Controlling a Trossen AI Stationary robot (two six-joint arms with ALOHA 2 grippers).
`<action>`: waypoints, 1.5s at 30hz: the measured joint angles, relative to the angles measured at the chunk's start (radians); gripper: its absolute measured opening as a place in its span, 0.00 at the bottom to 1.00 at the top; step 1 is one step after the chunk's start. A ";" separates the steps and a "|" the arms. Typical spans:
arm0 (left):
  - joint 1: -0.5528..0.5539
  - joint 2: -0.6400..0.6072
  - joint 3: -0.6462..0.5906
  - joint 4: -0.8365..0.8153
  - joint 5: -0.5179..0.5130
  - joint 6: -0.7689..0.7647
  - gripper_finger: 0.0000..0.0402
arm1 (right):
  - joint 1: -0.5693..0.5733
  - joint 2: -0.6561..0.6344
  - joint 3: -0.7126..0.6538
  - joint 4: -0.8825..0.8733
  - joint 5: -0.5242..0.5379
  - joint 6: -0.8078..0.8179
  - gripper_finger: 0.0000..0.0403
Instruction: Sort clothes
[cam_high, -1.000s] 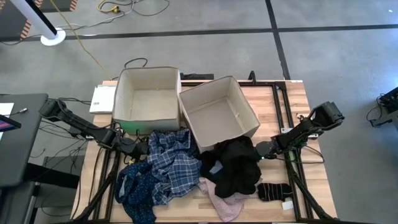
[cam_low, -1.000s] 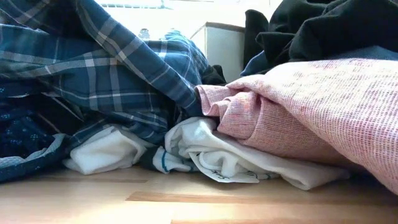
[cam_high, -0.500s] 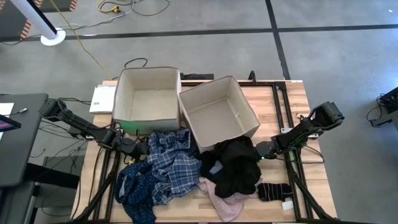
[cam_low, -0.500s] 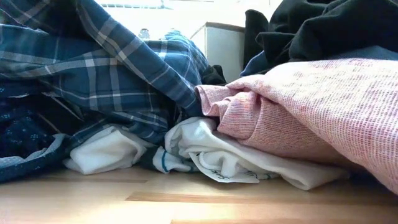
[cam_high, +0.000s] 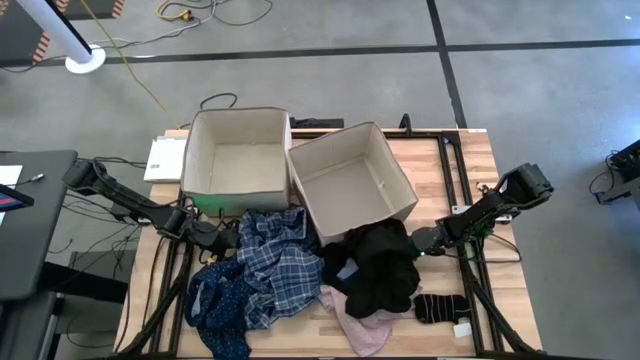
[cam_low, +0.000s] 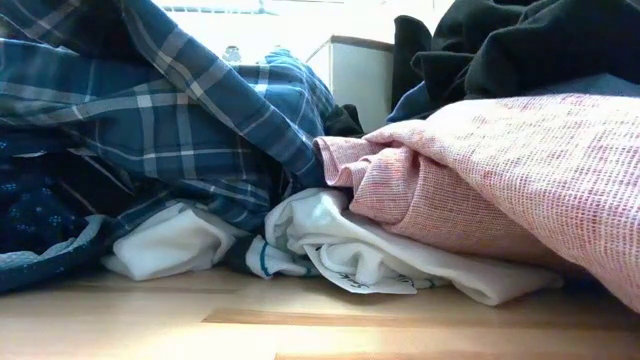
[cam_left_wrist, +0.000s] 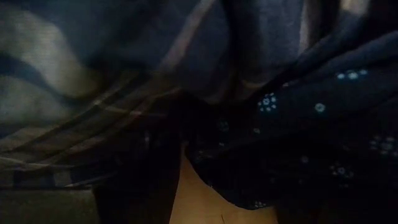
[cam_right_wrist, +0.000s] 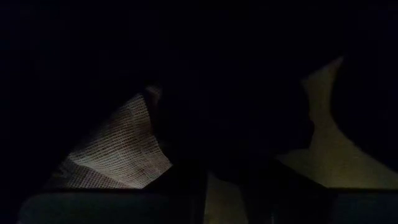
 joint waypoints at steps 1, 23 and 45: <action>0.000 0.000 0.000 0.000 0.000 0.000 0.53 | 0.000 0.000 0.000 0.000 0.000 0.000 0.25; 0.000 0.000 0.000 0.000 0.000 0.000 0.53 | 0.000 0.000 0.000 0.000 0.000 0.000 0.25; 0.000 0.000 0.000 0.000 0.000 0.000 0.53 | -0.004 0.002 0.006 0.043 0.002 0.000 0.25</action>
